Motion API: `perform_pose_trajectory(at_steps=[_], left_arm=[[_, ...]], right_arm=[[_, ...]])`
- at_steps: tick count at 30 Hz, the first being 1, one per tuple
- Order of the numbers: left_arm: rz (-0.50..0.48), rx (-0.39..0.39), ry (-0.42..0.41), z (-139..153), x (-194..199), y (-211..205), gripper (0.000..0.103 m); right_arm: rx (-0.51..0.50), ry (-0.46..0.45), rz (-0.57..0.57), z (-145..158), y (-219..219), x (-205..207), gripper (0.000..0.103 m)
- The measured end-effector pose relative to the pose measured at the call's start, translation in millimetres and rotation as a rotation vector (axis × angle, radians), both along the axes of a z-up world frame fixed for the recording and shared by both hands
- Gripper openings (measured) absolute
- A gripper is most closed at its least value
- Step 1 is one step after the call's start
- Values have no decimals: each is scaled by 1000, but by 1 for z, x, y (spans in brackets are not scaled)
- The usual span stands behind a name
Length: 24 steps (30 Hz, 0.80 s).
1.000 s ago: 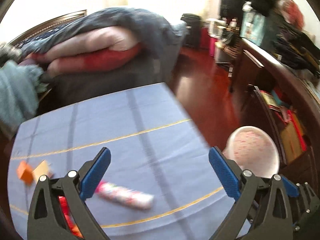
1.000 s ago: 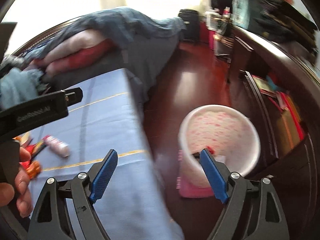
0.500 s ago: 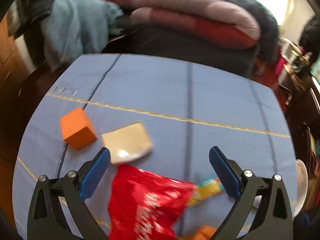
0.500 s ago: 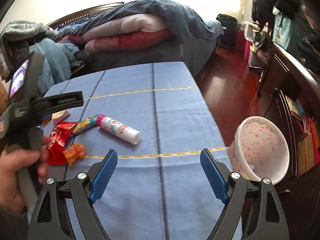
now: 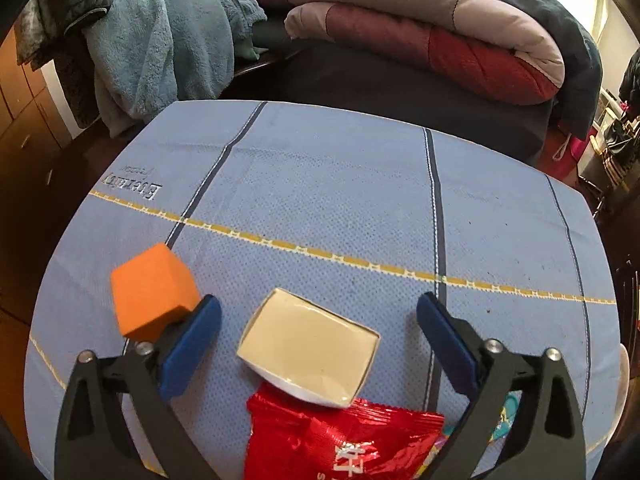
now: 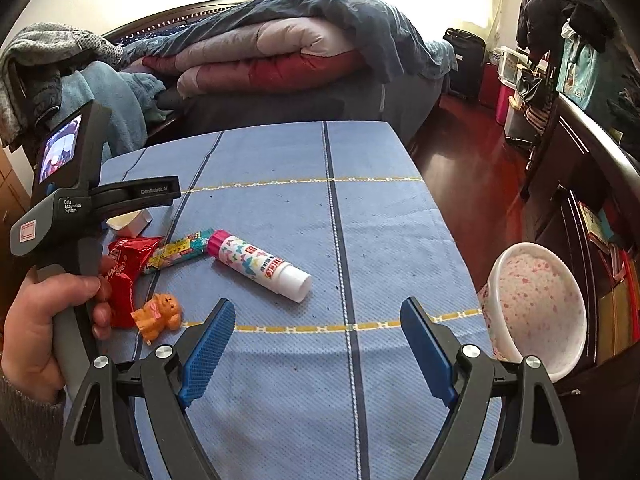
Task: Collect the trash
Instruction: 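Grasp the white paper cup with the left tool while the right tool grasps the glue stick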
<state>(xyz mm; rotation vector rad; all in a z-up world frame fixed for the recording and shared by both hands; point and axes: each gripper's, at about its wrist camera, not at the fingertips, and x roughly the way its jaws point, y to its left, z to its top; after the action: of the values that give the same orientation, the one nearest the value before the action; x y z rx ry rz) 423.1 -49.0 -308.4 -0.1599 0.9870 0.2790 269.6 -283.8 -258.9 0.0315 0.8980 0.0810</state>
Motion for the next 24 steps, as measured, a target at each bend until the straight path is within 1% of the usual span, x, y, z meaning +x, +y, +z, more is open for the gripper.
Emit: perform_pose_trajectory(at_steps=[1,2,6,7,8,10,13,17,24], left_arm=[[-2,13,0,1,-1,-1,87],[-8,31,2,0,-1,-2,85],[-24,37,-4,1,-4,0,79],[-28,40,-7,2,-5,0,74],[-30,41,-9,3,-5,1,66],[-34,40,-13,5,-7,2,57],[-45,13,-19,6,-11,6,57],[-58,-53,-46,10,-21,14,56],[-64,-68,-97,30,-43,24,56]], right_arm=[[0,1,3,0,2,1,84],[0,1,5,0,3,1,84],[-1,2,14,0,9,3,84],[-1,2,16,0,10,3,84],[-1,2,18,0,11,3,84],[-2,0,20,0,13,4,84],[-4,0,22,-1,15,5,84],[-6,3,23,-3,17,9,84],[-13,16,25,-16,28,27,84]])
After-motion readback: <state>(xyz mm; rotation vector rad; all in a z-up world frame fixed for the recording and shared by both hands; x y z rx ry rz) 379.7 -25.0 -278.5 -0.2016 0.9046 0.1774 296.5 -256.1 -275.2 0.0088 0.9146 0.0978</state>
